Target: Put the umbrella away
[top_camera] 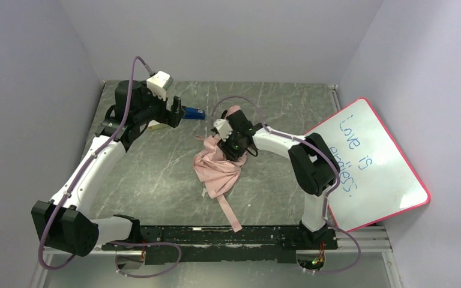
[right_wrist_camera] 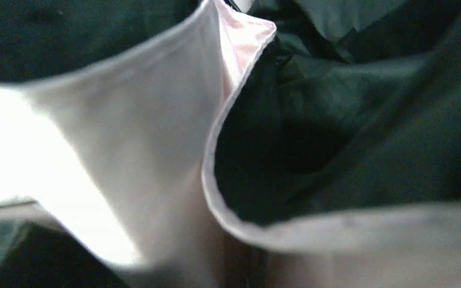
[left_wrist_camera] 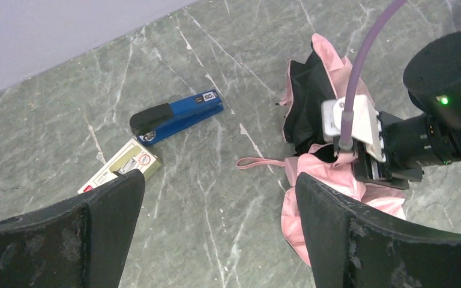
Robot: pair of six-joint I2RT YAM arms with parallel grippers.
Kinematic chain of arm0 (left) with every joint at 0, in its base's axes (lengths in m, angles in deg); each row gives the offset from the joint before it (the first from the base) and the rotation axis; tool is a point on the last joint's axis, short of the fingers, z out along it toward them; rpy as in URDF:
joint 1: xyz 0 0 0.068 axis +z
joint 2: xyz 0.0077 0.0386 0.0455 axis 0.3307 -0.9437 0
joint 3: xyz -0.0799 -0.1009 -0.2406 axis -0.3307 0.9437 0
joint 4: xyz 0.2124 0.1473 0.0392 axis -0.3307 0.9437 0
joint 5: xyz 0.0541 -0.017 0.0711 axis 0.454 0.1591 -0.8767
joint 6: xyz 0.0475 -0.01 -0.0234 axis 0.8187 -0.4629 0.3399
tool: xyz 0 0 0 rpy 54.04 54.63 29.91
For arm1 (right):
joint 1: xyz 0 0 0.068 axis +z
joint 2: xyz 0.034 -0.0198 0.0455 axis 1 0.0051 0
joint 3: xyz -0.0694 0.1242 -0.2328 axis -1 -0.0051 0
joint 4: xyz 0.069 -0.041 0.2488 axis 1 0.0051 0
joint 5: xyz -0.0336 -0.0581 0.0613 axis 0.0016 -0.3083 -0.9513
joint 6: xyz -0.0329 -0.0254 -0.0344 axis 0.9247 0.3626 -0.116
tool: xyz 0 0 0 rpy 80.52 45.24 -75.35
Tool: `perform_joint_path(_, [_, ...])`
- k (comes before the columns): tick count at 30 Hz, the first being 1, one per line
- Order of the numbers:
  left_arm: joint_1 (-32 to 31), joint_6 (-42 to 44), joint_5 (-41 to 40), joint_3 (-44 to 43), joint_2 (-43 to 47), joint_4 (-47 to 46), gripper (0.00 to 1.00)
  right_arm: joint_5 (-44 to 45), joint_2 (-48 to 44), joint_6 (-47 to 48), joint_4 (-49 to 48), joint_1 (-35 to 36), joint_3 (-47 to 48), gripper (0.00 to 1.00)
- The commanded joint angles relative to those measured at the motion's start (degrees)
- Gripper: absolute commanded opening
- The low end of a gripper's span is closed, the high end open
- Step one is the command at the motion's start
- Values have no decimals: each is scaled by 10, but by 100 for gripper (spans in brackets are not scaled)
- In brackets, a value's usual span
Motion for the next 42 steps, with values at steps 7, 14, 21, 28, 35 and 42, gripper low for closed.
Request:
perform_joint_path(7, [24, 48, 15, 8, 30, -11, 100, 218, 9, 40, -107, 108, -67, 42])
perform_joint_path(14, [35, 55, 34, 20, 46, 5, 100, 254, 1, 103, -182, 167, -122, 47])
perform_joint_path(21, [37, 53, 35, 31, 65, -4, 100, 294, 19, 131, -184, 192, -131, 32])
perform_joint_path(28, [37, 59, 64, 28, 60, -10, 100, 326, -31, 211, -314, 221, -209, 33])
perform_joint_path(35, [38, 94, 125, 8, 24, -13, 100, 359, -41, 345, -448, 262, -302, 22])
perform_joint_path(42, [37, 158, 234, -26, -13, 3, 100, 428, 13, 413, -537, 307, -325, 12])
